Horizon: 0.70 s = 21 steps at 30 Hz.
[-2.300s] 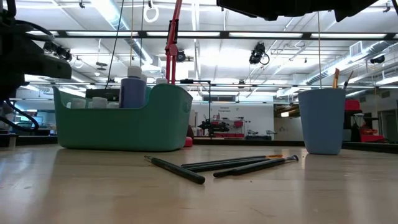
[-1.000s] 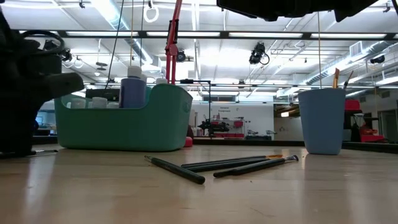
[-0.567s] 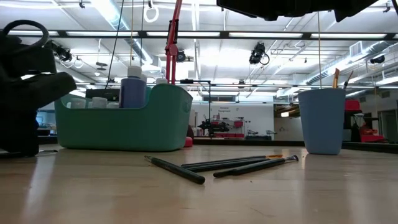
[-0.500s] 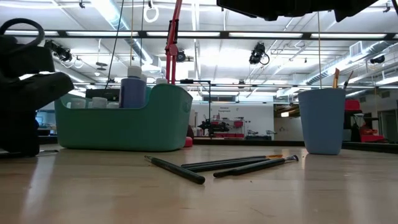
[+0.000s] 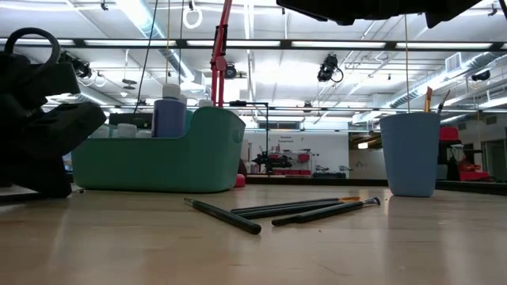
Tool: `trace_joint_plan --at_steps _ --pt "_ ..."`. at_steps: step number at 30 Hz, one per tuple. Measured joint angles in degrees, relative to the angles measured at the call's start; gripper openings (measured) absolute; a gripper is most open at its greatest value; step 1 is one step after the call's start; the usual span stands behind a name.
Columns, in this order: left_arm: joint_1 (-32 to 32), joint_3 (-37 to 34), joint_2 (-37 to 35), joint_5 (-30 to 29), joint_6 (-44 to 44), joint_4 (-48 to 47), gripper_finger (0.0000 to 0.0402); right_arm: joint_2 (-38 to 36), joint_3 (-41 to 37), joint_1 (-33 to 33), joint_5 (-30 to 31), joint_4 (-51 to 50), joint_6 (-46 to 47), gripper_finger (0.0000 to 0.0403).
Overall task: Pick & Place Paint Supplies
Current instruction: Put the black silver paint brush into the blue cup
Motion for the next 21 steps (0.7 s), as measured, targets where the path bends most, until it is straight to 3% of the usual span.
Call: trace_joint_plan --at_steps 3,9,21 --pt "0.0 0.2 0.1 -0.7 0.5 -0.1 0.0016 0.0 0.0 0.0 0.0 0.0 0.0 0.0078" --pt "0.2 2.2 0.6 -3.0 -2.4 -2.3 0.0021 0.0 0.0 0.0 0.0 0.1 0.0 0.0078" --pt "0.9 6.1 0.8 -20.3 -3.9 -2.6 0.0004 0.0 0.0 0.0 0.2 1.3 0.3 0.0078"
